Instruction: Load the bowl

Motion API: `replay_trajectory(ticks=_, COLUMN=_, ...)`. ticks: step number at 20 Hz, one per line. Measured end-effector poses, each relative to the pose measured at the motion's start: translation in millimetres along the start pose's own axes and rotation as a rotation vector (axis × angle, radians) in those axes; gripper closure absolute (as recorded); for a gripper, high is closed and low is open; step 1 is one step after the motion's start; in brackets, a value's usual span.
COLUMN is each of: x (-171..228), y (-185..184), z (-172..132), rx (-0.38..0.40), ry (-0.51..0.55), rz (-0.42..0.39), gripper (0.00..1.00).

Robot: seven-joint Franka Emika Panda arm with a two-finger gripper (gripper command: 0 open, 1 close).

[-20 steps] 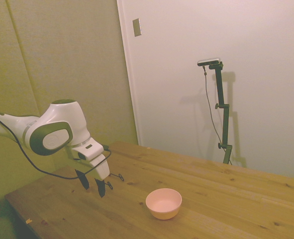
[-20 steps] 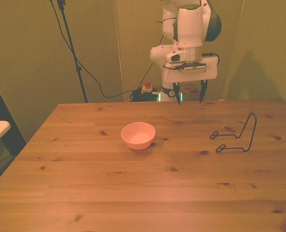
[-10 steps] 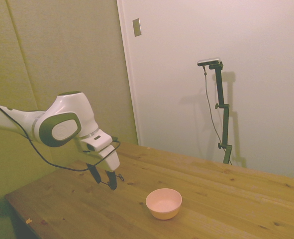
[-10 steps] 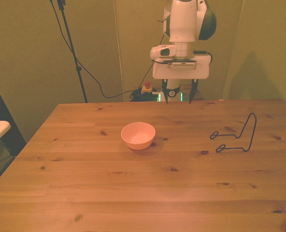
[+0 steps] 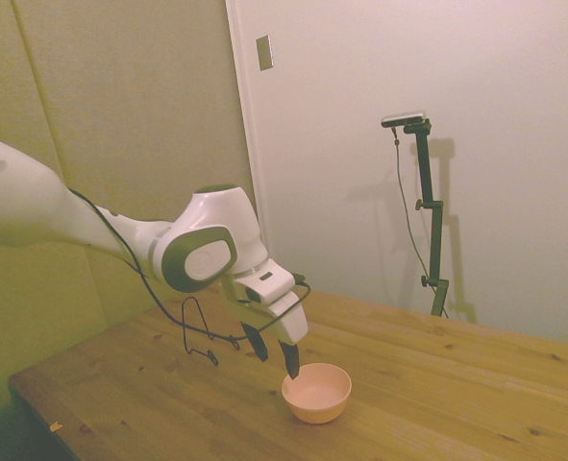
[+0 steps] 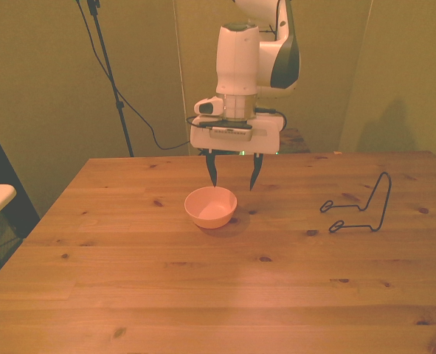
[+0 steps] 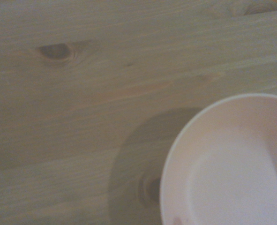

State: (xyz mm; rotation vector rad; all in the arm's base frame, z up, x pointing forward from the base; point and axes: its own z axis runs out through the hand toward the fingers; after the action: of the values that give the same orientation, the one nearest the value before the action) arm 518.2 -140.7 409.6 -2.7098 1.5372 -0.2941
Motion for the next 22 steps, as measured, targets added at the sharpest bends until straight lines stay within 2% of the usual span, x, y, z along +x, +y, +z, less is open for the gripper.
replay_trajectory(ticks=4, x=7.7, y=-16.6, z=29.7, rx=-0.022, ry=-0.016, rz=0.015, gripper=0.0)
replay_trajectory(ticks=5, x=7.7, y=-19.1, z=36.5, rx=-0.029, ry=-0.021, rz=0.015, gripper=1.0)
replay_trajectory(ticks=9, x=10.8, y=-20.8, z=50.7, rx=-0.046, ry=-0.03, rz=0.018, gripper=1.0)
replay_trajectory(ticks=22, x=17.0, y=-14.8, z=51.1, rx=-0.047, ry=-0.031, rz=0.035, gripper=1.0)
